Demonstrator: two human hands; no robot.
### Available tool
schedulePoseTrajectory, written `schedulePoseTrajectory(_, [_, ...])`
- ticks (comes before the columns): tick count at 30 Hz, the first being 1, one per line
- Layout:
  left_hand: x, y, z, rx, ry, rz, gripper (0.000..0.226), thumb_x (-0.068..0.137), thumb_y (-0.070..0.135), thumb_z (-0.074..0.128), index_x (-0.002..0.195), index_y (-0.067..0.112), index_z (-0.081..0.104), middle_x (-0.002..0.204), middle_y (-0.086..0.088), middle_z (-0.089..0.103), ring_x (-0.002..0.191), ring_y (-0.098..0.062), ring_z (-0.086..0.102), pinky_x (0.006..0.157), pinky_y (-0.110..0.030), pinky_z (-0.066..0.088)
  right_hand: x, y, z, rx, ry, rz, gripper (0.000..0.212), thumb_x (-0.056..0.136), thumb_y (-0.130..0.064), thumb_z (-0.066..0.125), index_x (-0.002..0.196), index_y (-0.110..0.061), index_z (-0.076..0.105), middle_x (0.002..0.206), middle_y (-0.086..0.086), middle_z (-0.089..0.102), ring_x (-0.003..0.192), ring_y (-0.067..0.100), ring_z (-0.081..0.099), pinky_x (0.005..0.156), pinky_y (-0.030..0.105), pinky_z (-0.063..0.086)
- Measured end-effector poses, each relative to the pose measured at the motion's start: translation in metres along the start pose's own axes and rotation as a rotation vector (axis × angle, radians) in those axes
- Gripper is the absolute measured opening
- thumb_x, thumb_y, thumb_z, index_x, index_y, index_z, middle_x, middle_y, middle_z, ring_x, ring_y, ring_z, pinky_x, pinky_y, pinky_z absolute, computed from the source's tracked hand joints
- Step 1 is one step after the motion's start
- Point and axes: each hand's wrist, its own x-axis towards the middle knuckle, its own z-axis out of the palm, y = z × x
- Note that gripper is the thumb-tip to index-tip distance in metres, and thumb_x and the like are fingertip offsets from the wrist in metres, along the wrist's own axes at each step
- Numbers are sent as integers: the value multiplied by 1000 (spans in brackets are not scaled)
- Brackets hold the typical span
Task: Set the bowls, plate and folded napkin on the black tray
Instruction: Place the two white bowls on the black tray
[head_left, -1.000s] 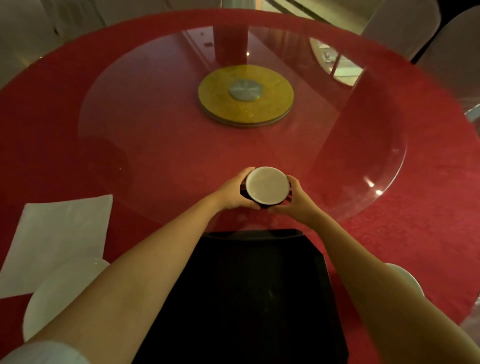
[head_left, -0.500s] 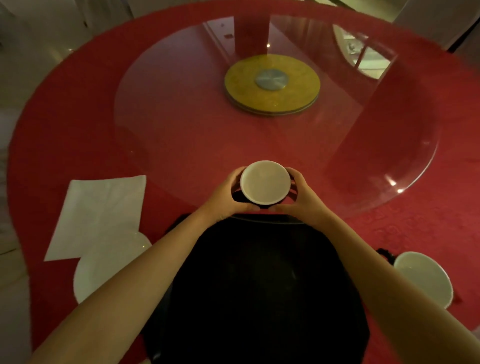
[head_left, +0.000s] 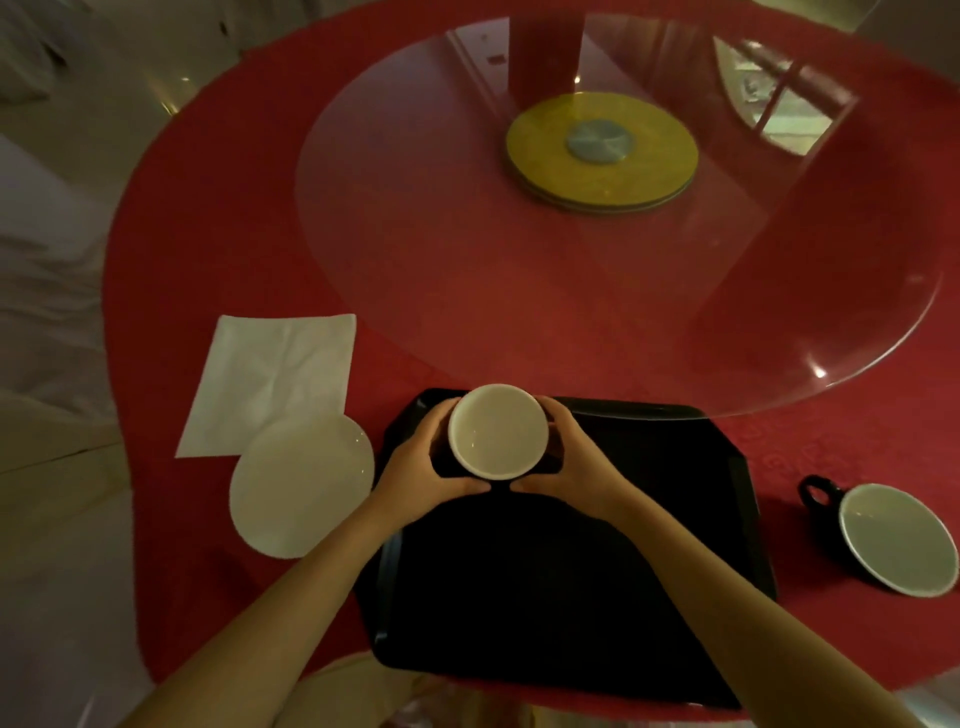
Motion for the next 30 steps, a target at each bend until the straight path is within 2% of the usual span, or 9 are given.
schedulePoseTrajectory(5, [-10,-19,-2,-5,-12,-38,97,57,31,86,136,37,31,134,21,44,127,-3,41,103,-28,37,0,5,19,12,-26,38,96,61,-16,83,135,-33,25,140,-4,36,128,12,38,109,39,36])
schedulePoseTrajectory(7, [-10,-24,-2,0,-19,-50,97,57,31,86,137,36,30,133,24,42,126,-1,40,101,-25,36,1,6,25,6,-18,36,95,62,-14,82,136,-31,26,141,-3,36,128,12,37,108,37,35])
schedulePoseTrajectory(12, [-8,-32,-1,2,-27,-70,98,59,30,85,138,33,28,138,15,42,127,-4,40,100,-26,36,5,9,34,-1,-17,57,96,64,-11,81,138,-27,23,142,0,34,127,10,34,105,32,33])
schedulePoseTrajectory(15, [-7,-34,-2,7,-28,-70,98,59,29,85,138,33,28,136,16,42,126,-5,39,97,-24,35,7,12,37,9,-15,69,96,64,-10,81,138,-28,22,143,0,33,126,9,34,103,29,33])
schedulePoseTrajectory(22, [-3,-32,-2,26,-38,-35,99,62,25,84,141,28,24,139,9,42,124,-3,39,97,-23,34,11,11,37,23,-18,98,98,65,-8,80,140,-28,19,143,0,30,129,13,33,105,31,34])
schedulePoseTrajectory(26, [0,-30,-10,61,-135,-47,105,63,25,82,142,33,14,133,19,33,125,-1,31,97,-23,30,12,10,37,-8,-12,117,101,65,-9,80,141,-28,16,146,2,25,133,17,30,109,37,33])
schedulePoseTrajectory(28, [1,-29,-19,64,-223,-84,109,65,29,82,144,34,7,141,17,26,131,-3,25,104,-25,28,13,9,36,-48,-21,144,105,66,-10,80,143,-28,11,148,4,22,134,19,29,110,39,33])
schedulePoseTrajectory(30, [4,-26,-31,4,-287,-133,104,70,26,79,146,29,7,152,9,20,137,-8,22,111,-29,27,13,7,32,-76,-37,176,108,67,-8,78,144,-28,6,149,5,19,135,21,29,110,40,33])
